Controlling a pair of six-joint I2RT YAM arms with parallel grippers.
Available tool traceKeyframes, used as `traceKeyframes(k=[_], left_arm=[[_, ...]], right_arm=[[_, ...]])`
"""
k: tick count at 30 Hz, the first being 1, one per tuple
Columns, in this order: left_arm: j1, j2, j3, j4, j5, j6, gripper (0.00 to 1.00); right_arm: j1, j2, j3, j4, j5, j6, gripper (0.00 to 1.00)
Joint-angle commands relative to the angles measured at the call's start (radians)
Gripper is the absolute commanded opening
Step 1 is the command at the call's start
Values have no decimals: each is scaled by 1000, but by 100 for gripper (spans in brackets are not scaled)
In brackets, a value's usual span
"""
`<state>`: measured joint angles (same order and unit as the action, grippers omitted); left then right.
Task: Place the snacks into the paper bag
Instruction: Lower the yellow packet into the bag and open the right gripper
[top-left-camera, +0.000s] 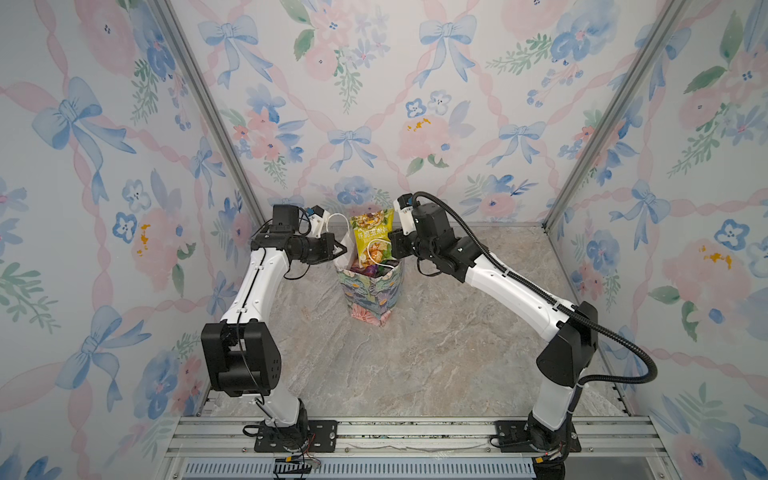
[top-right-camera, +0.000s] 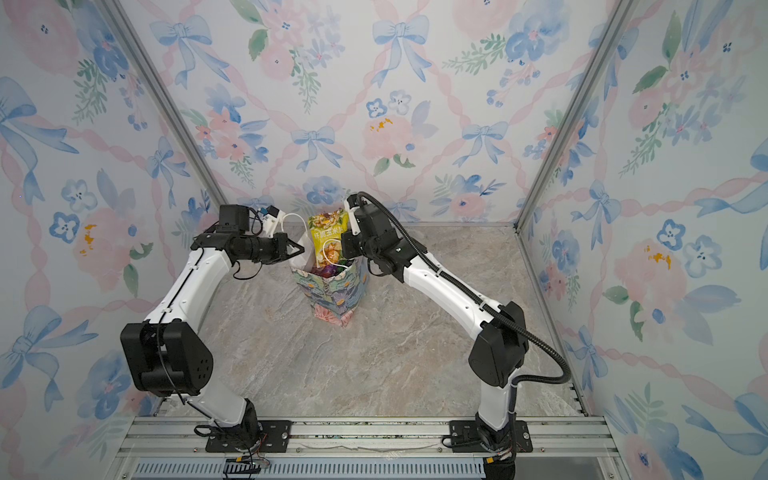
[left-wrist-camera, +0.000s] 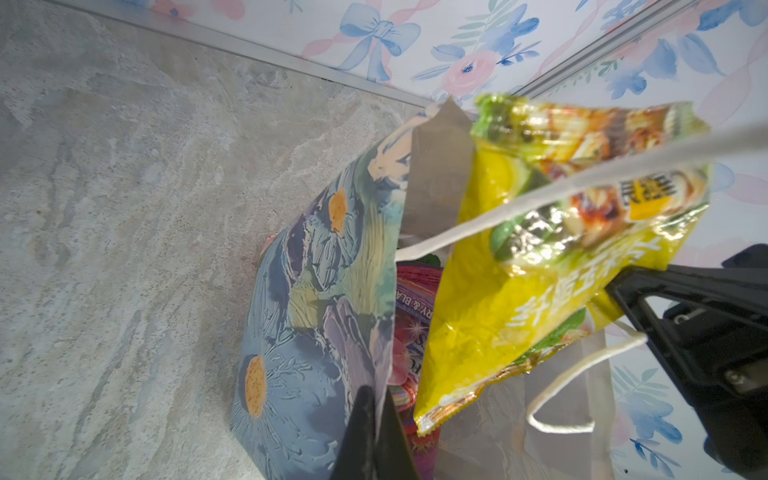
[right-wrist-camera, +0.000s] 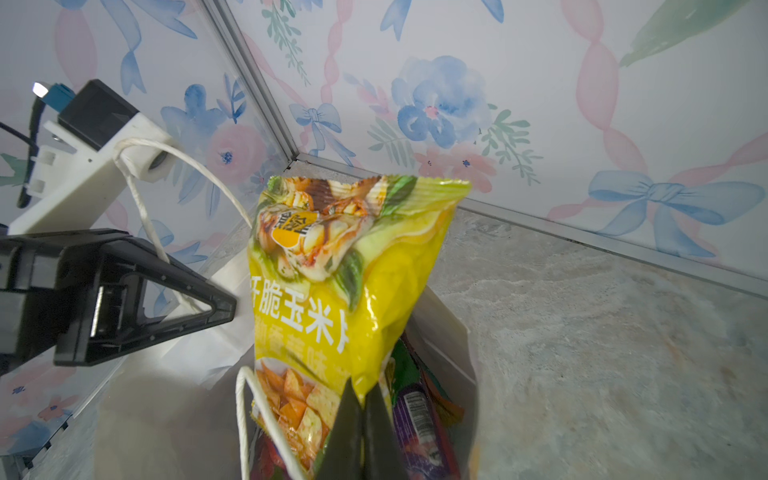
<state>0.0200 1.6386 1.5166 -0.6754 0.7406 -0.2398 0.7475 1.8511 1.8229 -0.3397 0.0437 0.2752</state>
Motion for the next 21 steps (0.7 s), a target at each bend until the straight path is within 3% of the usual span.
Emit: traceKeyframes(k=[1,8,11,13,17,21], left_arm=[[2,-16,-7,36,16,0,0],[1,-19,-7,36,17,0,0],[2,-20,-6,36,18,0,0],[2,-20,-6,36,17,0,0],[2,-20,-7,36,16,0,0],[4,-18,-7,36,17,0,0]], right_arm=[[9,-46,-19,10,-34,30,0],[13,-48,-37,6,-39,47,1],[13,-53,-37,2,-38,48,7],[13,-59,-32,-6,-33,47,19],[12,-87,-21,-12,-4,32,60],[12,-122,1,-9,52,-6,84]])
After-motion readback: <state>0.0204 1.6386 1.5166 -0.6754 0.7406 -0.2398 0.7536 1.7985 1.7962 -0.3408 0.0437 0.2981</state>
